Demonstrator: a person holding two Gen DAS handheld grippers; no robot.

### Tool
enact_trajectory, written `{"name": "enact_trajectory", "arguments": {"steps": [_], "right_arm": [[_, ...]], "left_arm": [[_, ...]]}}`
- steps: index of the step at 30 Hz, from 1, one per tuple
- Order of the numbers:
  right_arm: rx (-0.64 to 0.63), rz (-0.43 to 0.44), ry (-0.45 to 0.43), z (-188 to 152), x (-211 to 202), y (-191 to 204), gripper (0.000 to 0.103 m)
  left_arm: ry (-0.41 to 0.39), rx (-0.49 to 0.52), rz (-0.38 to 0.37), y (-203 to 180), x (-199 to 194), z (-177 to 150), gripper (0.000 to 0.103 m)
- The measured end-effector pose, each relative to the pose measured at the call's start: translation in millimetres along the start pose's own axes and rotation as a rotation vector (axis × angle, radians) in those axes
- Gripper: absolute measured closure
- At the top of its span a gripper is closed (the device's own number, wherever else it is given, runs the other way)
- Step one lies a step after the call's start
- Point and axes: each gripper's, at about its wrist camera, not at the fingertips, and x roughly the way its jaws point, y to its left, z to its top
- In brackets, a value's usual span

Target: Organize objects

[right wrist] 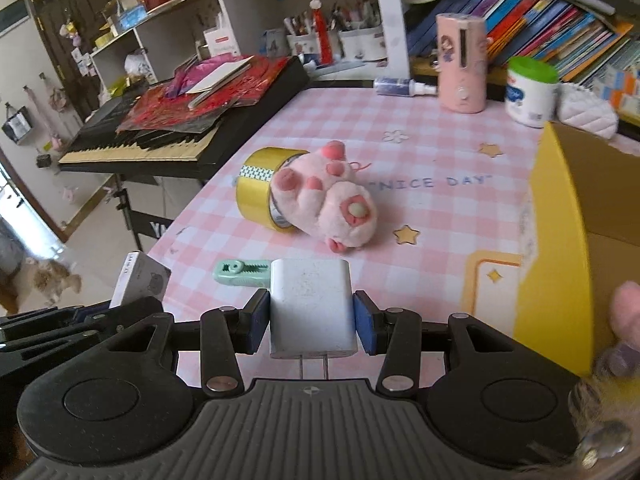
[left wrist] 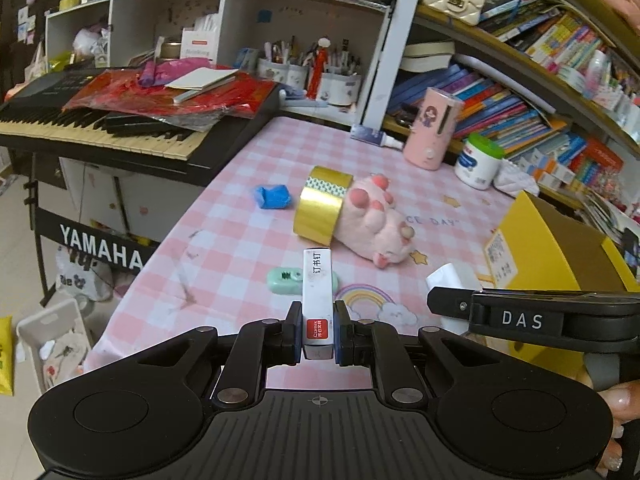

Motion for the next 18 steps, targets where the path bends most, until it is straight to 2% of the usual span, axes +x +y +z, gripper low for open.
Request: {"name": "enact_trajectory", "arguments": {"steps": [8, 18], "right_arm": [[-0.009, -0.043, -0.004, -32.1, -26.2, 19.0, 0.061], [0.047, -0.100, 0.000, -80.3, -59.8, 38.3, 0.061]], "left_arm": [[0.012, 0.005, -0.032, 9.6, -24.7, -23.4, 0.090], [0.039, 0.053, -0.087, 15.2, -56.4, -53.7, 0.090]]}}
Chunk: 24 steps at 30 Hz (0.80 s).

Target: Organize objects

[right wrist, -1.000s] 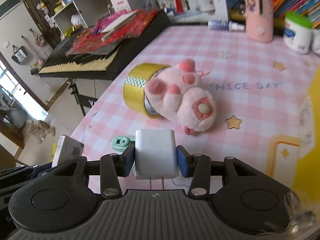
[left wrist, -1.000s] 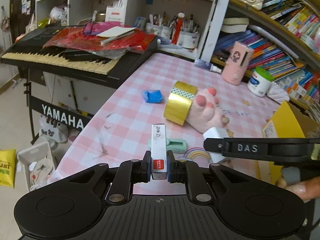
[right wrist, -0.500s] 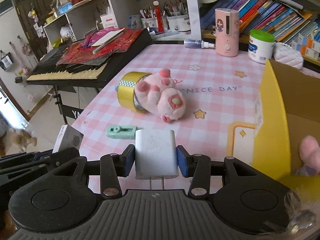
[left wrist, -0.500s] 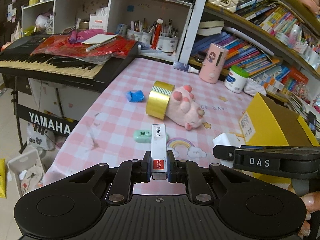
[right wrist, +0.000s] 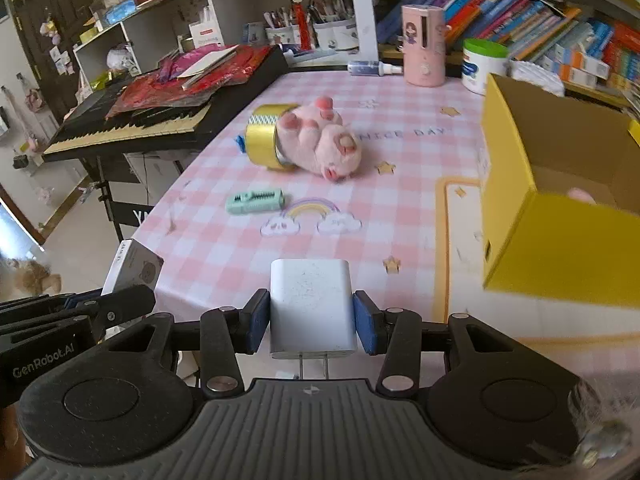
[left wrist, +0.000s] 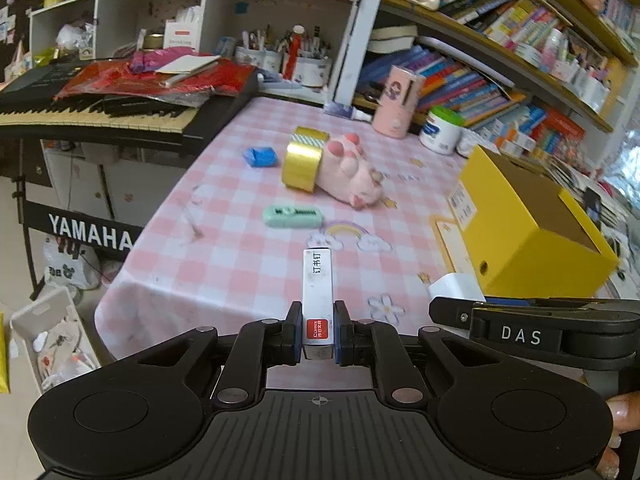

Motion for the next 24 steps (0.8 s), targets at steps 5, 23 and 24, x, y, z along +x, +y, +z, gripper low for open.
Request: {"name": "enact_trajectory", "arguments": {"steps": [5, 23, 24], "right_arm": [[0.045, -0.030, 0.001, -25.1, -16.5, 1.1, 0.061], [0.262, -0.206, -0.018, -94.3, -74.7, -35.4, 0.061], [0.269, -0.215, -0.021, -95.8, -77.0, -38.3, 0.061]], "left_arm": [[0.023, 0.035, -0.041, -3.9, -8.9, -13.6, 0.090], [0.090, 0.214, -0.246, -60.3, -11.5, -40.1, 0.090], [0.092, 0.222, -0.256, -64.9, -10.2, -40.2, 0.090]]}}
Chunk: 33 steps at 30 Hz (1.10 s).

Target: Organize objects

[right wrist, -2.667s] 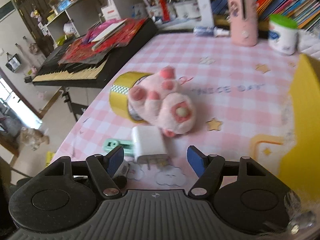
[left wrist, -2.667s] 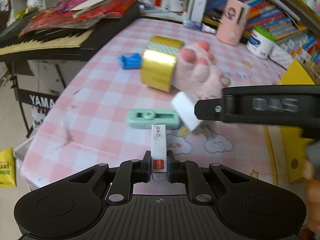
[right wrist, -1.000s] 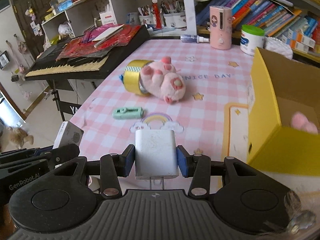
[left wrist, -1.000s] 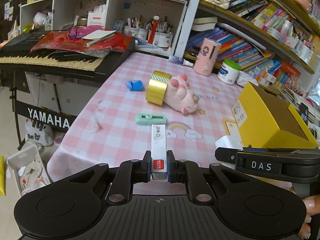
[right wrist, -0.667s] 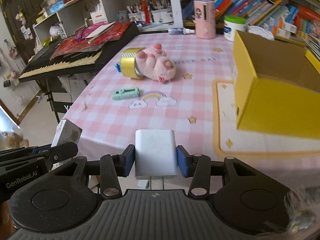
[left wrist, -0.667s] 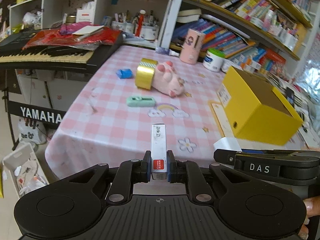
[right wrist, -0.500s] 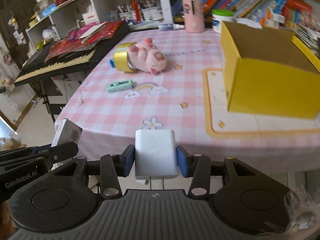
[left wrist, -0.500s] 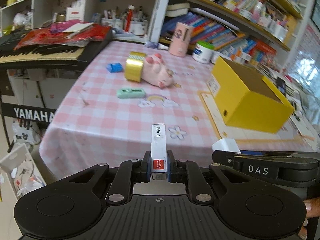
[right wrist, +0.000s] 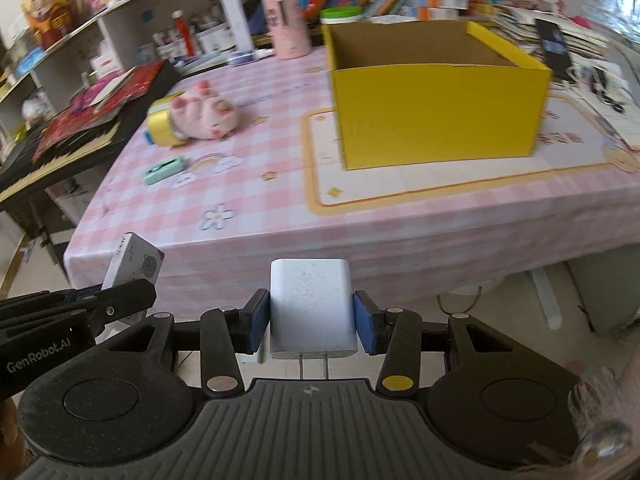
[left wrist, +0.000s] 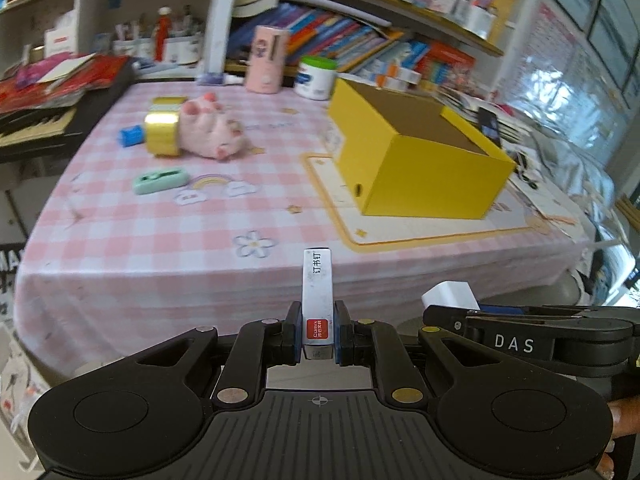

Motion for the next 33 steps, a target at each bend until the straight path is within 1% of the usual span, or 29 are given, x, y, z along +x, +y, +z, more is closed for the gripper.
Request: {"name": "enact_trajectory", "arguments": {"steps": [6, 11, 22, 26, 29, 33], "right_arm": [[0.052, -0.049, -0.017, -1.7, -8.4, -24.7, 0.061], [0.096, -0.079, -0.025, 0.9, -11.9, -48.0, 0.061], [0.129, -0.087, -0.026, 24.2, -2.6, -85.0, 0.061], [0.124, -0.084, -0.026, 35.4, 2.7, -96.2, 0.061], [0.114, -0.082, -0.033, 44.6, 5.4, -103.6, 0.061], [0.081, -0.091, -0.080, 63.6, 2.4, -112.5, 0.061]], "left_arm": [[0.015, 0.055, -0.048, -24.2, 14.9, 7.1, 0.090], [0.028, 0.087, -0.071, -42.4, 29.1, 14.6, 0.090], [0.028, 0.129, -0.071, -71.3, 54.6, 36.3, 0.090], [0.008, 0.150, -0.071, -81.9, 61.4, 45.8, 0.090], [-0.026, 0.153, -0.085, -89.6, 64.7, 55.2, 0.090], [-0.087, 0.136, -0.114, -100.8, 69.1, 77.2, 0.090]]}}
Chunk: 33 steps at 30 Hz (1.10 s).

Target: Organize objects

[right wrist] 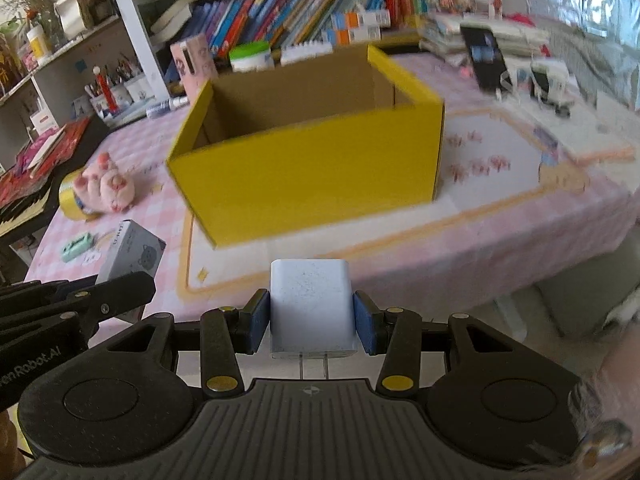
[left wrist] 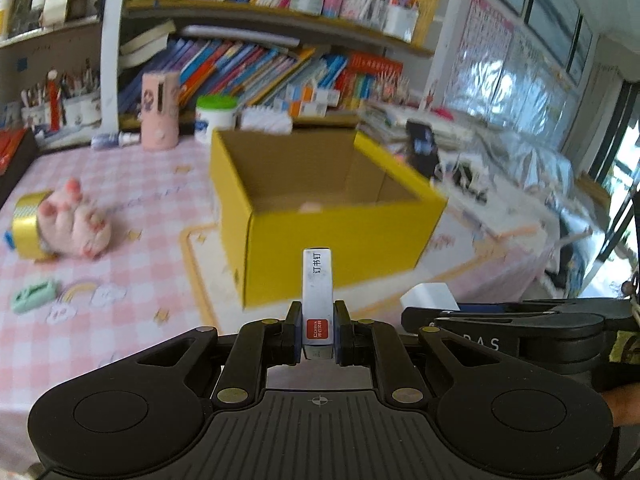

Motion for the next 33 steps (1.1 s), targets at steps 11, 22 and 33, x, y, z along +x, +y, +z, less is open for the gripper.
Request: {"name": "enact_trajectory", "arguments": {"steps": [11, 22, 33], "right_arm": [[-0.117, 0.024, -0.230, 90.8, -0.7, -28.3, 0.061], [-0.313, 0.059, -0.164, 146.7, 71.9, -42.7, 0.061], [-0.530, 0.107, -0.028, 162.9, 145.1, -35.6, 0.061]], "left_arm": [[-0.106, 0.027, 0.045, -20.9, 48.3, 64.7, 0.090], [0.036, 0.018, 0.178, -17.6, 123.1, 79.4, 0.090], [0.144, 0.014, 0.253, -12.2, 161.4, 79.3, 0.090]]}}
